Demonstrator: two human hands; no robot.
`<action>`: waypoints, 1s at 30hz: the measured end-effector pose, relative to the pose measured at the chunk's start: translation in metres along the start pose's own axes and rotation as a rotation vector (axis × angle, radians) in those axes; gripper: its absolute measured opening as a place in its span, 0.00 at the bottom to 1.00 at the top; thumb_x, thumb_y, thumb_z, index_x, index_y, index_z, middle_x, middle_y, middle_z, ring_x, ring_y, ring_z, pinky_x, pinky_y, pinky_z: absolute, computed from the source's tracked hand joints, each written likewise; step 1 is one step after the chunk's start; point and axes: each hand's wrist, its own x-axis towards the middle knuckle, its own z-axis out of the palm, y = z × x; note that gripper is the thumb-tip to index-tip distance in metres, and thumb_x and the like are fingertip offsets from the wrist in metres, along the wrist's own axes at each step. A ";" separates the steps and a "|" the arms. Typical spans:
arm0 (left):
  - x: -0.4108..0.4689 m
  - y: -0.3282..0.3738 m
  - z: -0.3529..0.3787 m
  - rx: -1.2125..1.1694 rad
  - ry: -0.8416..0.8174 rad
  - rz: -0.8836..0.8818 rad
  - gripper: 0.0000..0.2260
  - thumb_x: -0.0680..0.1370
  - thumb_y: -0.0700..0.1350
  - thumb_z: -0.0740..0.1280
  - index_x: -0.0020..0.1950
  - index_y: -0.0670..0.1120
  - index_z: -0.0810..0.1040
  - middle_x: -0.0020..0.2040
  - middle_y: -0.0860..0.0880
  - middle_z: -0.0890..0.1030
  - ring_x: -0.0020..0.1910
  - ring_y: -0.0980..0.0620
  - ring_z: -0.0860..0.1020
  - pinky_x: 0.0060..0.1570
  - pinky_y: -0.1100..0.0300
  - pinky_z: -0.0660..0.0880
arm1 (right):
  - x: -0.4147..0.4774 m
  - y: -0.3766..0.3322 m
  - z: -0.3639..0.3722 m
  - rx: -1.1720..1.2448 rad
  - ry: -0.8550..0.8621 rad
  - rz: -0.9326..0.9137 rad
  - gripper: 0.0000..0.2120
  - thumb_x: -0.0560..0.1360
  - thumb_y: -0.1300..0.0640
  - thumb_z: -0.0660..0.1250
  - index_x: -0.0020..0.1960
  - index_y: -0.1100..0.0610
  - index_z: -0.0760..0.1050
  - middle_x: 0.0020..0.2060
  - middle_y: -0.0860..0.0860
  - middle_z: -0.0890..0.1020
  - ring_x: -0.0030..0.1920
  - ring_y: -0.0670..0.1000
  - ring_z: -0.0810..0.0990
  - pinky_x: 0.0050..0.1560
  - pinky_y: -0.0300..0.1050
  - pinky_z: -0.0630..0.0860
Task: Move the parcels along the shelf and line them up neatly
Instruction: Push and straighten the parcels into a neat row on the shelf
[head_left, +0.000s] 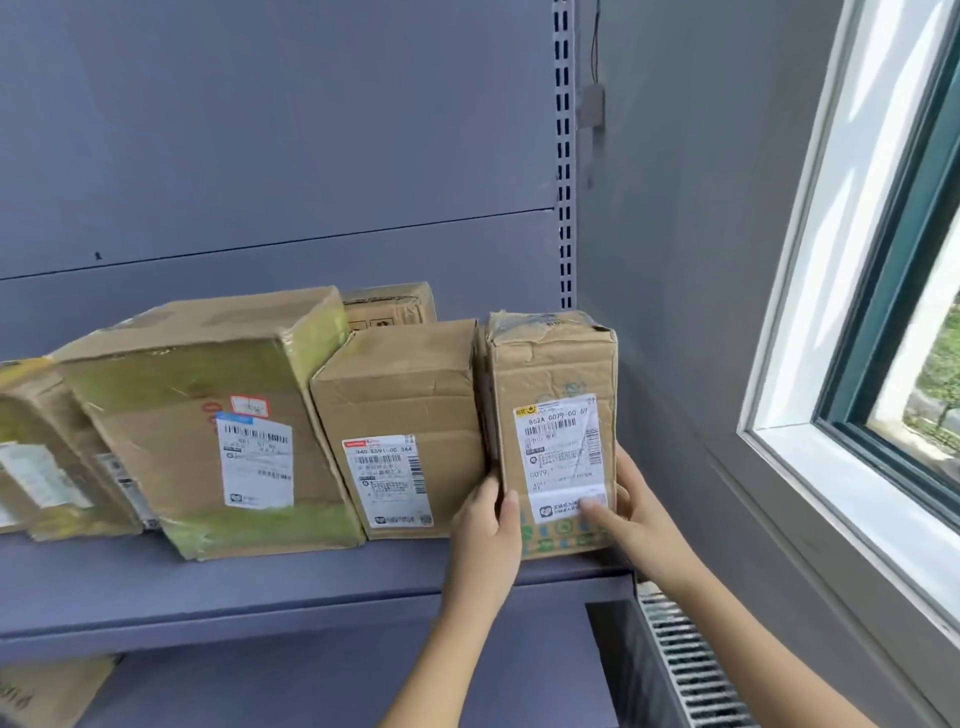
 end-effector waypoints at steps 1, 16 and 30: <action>0.003 0.000 -0.001 0.064 0.065 0.027 0.07 0.80 0.45 0.61 0.50 0.47 0.78 0.46 0.51 0.82 0.46 0.53 0.79 0.41 0.64 0.70 | 0.004 0.002 0.000 -0.003 0.002 0.002 0.40 0.71 0.43 0.72 0.76 0.40 0.55 0.71 0.45 0.71 0.70 0.50 0.71 0.68 0.62 0.69; 0.020 -0.009 0.004 0.623 0.410 0.203 0.17 0.66 0.48 0.77 0.33 0.50 0.67 0.27 0.54 0.72 0.31 0.48 0.71 0.40 0.54 0.59 | 0.032 0.010 0.003 -0.140 0.101 -0.005 0.34 0.76 0.59 0.69 0.76 0.42 0.57 0.70 0.39 0.71 0.67 0.42 0.72 0.69 0.54 0.70; 0.018 -0.009 0.009 0.749 0.389 0.268 0.12 0.69 0.45 0.74 0.39 0.50 0.70 0.33 0.52 0.76 0.35 0.47 0.73 0.39 0.53 0.61 | 0.031 0.011 0.005 -0.304 0.025 -0.129 0.34 0.76 0.58 0.68 0.75 0.43 0.56 0.72 0.45 0.68 0.73 0.48 0.65 0.71 0.56 0.65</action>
